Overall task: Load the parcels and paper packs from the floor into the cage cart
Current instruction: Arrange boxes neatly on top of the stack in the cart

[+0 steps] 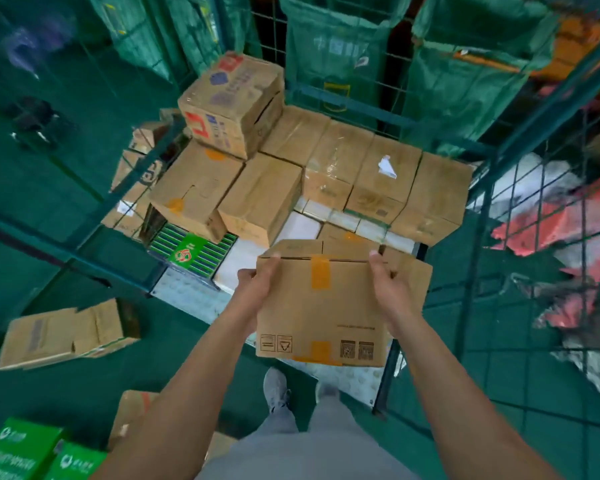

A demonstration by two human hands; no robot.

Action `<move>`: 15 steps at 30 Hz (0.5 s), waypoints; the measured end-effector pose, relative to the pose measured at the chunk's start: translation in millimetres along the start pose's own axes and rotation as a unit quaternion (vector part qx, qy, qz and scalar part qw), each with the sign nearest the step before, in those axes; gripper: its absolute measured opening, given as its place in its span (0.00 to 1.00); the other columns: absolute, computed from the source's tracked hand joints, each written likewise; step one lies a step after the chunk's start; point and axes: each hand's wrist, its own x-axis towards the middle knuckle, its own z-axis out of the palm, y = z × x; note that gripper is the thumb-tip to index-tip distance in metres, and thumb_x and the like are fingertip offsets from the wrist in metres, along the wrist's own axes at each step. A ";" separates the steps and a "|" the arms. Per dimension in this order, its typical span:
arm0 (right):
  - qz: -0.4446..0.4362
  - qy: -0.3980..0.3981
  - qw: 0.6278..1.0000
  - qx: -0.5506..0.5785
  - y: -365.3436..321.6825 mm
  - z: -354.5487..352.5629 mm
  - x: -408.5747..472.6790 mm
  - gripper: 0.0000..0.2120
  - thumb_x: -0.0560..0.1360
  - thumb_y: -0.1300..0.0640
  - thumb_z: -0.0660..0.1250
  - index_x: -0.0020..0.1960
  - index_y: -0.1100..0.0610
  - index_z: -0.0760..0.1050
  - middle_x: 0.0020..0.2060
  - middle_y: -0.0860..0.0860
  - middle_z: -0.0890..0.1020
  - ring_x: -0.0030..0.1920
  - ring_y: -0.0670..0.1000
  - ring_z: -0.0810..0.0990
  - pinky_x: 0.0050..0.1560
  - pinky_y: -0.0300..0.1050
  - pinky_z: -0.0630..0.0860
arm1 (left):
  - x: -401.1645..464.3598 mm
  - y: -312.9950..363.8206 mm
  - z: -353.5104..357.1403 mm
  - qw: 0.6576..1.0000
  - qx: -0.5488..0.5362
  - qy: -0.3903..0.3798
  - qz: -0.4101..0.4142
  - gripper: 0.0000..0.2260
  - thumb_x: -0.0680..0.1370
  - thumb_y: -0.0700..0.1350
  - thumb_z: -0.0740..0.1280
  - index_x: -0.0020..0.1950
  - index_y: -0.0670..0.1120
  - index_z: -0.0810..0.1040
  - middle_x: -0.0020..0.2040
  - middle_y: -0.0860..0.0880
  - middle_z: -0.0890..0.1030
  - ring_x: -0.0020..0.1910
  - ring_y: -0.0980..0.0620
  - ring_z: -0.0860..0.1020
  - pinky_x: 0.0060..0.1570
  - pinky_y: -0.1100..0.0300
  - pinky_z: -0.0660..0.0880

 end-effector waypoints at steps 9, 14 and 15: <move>0.101 -0.061 0.992 0.041 3.3 -27.2 53.1 0.42 0.76 0.25 0.52 0.78 0.54 0.67 0.73 0.54 0.73 0.70 0.58 0.73 0.74 0.58 0.67 | 44.3 38.2 38.0 0.997 0.055 0.050 0.003 0.37 0.74 0.75 0.63 0.67 0.46 0.67 0.59 0.47 0.78 0.59 0.45 0.77 0.62 0.44 0.76; 0.132 -0.102 0.986 -0.011 0.3 -30.0 65.5 0.35 0.80 0.28 0.50 0.70 0.55 0.71 0.67 0.54 0.77 0.63 0.56 0.74 0.61 0.52 0.69 | 60.7 50.3 41.5 0.995 0.098 0.012 -0.019 0.34 0.73 0.74 0.62 0.65 0.48 0.78 0.56 0.49 0.82 0.55 0.49 0.80 0.62 0.48 0.74; 0.137 -0.115 0.984 -0.018 -3.1 -28.1 67.4 0.33 0.80 0.28 0.50 0.67 0.54 0.72 0.63 0.53 0.77 0.59 0.55 0.75 0.57 0.51 0.70 | 65.6 53.5 39.2 0.994 0.107 0.006 -0.022 0.26 0.78 0.69 0.62 0.61 0.48 0.78 0.55 0.50 0.81 0.52 0.51 0.78 0.60 0.51 0.72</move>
